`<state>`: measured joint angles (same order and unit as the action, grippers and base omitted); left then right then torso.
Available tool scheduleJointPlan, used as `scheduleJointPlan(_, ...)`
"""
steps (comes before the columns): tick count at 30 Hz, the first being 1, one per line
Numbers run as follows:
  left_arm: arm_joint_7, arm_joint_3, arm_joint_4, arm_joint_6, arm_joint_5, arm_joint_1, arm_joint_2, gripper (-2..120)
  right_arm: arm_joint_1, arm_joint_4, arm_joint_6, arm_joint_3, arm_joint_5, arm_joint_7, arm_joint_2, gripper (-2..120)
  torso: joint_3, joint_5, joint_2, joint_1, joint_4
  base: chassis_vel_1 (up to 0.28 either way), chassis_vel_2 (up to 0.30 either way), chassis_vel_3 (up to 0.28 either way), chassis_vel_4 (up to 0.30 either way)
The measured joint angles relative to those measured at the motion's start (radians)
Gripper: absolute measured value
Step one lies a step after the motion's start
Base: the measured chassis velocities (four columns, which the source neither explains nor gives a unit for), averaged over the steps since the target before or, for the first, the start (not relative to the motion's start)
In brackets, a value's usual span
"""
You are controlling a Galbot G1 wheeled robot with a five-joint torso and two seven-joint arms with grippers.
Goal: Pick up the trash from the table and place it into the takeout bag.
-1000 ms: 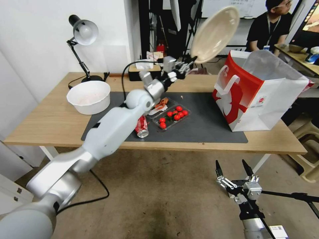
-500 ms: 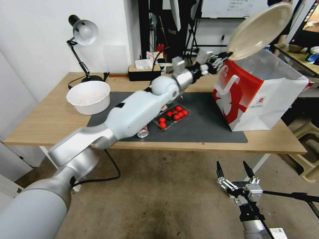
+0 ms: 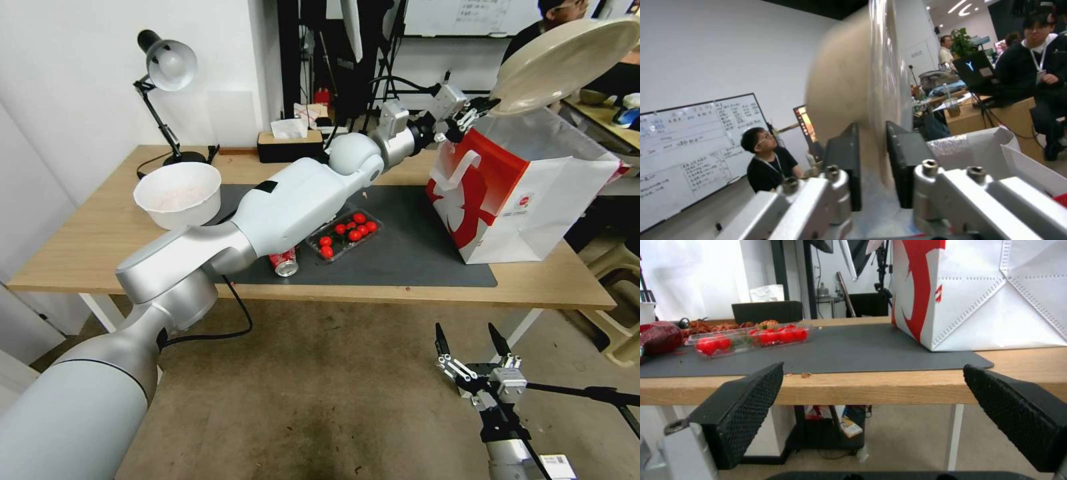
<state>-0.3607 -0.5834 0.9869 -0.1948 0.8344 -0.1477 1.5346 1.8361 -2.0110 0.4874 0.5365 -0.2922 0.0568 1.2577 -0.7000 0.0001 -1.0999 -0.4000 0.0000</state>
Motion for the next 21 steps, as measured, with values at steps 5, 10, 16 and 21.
scheduleJointPlan(5, 0.017, -0.011, -0.003, -0.011, -0.013, -0.006, 0.004, 36, -0.002, 0.004, 0.001, 0.001, -0.003, 0.000, -0.003, 100, 0.000, -0.0001, 0.000, 0.000, 0.0001, 0.000, 0.000, 0.000, 0.000)
scheduleJointPlan(10, 0.038, -0.020, -0.007, -0.019, -0.021, -0.010, 0.009, 56, -0.007, 0.007, 0.002, 0.002, -0.008, -0.001, -0.008, 100, 0.000, -0.0001, 0.000, 0.000, 0.0000, 0.000, 0.000, 0.000, 0.000)
scheduleJointPlan(16, 0.062, -0.012, -0.005, -0.021, -0.019, -0.011, 0.009, 71, -0.010, 0.008, 0.002, 0.003, -0.013, -0.001, -0.012, 100, 0.000, -0.0001, 0.000, 0.000, 0.0000, 0.000, 0.000, 0.000, 0.000)
scheduleJointPlan(21, 0.119, 0.002, 0.028, -0.019, -0.003, 0.002, -0.026, 97, -0.010, 0.012, 0.005, 0.005, -0.018, -0.002, -0.016, 100, 0.000, -0.0001, 0.000, 0.000, 0.0000, 0.000, 0.000, 0.000, 0.000)
